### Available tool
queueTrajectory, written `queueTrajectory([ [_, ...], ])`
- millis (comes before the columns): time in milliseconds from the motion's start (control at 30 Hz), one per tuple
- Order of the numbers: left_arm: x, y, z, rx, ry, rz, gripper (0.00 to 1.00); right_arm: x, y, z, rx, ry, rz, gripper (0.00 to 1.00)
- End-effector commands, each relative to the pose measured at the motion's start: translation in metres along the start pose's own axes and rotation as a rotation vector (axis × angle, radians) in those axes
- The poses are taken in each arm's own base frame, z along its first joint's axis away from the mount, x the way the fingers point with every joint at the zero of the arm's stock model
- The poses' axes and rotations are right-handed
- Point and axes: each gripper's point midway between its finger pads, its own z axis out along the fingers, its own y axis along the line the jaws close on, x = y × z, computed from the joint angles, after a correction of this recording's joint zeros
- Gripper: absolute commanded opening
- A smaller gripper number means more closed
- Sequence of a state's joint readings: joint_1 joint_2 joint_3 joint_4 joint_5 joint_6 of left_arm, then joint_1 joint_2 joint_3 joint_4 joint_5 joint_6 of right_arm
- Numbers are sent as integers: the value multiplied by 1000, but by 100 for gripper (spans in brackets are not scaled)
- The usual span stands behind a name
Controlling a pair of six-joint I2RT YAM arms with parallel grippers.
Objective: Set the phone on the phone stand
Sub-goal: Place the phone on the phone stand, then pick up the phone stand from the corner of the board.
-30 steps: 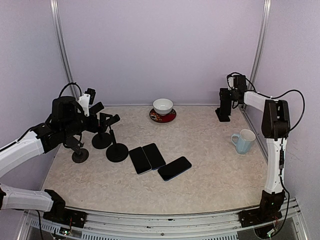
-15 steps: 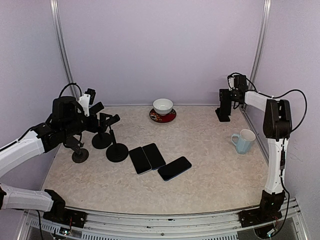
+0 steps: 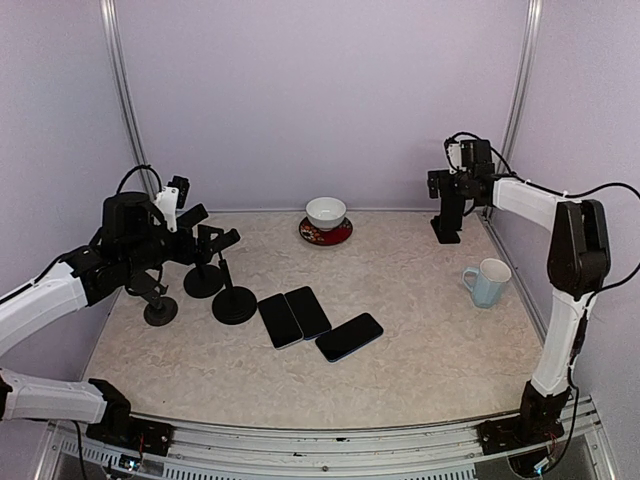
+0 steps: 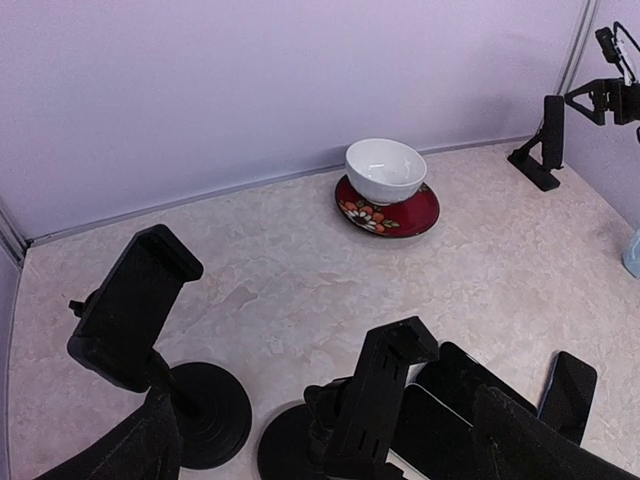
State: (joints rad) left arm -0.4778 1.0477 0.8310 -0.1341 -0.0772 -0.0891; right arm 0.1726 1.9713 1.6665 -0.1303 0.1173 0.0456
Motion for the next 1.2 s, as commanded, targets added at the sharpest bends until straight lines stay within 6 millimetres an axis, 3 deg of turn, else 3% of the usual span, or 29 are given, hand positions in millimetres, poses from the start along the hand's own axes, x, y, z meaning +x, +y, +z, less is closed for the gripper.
queueTrajectory([
  [0, -14, 0, -7, 8, -53, -13, 99, -6, 17, -28, -17, -29, -5, 100],
  [167, -16, 2, -9, -1, -61, -14, 99, 8, 36, -51, -50, -20, -9, 100],
  [367, -21, 3, -14, -6, -81, -16, 99, 38, 52, -69, -87, 19, 0, 100],
  [567, -29, 5, -23, -17, -120, -16, 99, 75, 69, -80, -134, 58, 14, 100],
  [800, -41, 16, -38, -75, -184, -19, 99, 102, 87, -84, -198, 82, 12, 100],
  [967, -44, 33, -45, -154, -201, -33, 99, 113, 102, -82, -239, 107, 1, 100],
  [1167, -34, 73, -45, -348, -162, -92, 99, 116, 113, -84, -284, 113, -7, 100],
])
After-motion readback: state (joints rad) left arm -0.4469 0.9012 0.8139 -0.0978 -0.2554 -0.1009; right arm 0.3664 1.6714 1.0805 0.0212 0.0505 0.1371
